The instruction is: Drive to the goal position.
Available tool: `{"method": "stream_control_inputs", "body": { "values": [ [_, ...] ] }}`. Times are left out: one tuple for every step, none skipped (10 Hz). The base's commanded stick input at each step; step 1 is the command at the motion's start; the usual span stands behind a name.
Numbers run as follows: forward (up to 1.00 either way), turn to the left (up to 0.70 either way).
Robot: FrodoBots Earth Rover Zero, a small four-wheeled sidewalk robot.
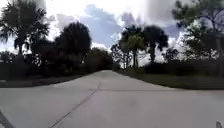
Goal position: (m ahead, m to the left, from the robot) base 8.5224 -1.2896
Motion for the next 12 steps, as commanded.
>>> {"method": "stream_control_inputs", "body": {
  "values": [
    [1.00, 0.00],
    [1.00, 0.00],
    [1.00, 0.00],
    [1.00, 0.00],
    [1.00, 0.00],
    [1.00, 0.00],
    [1.00, 0.00],
    [1.00, 0.00],
    [1.00, 0.00],
    [1.00, 0.00],
    [1.00, 0.27],
    [1.00, 0.27]
  ]
}}
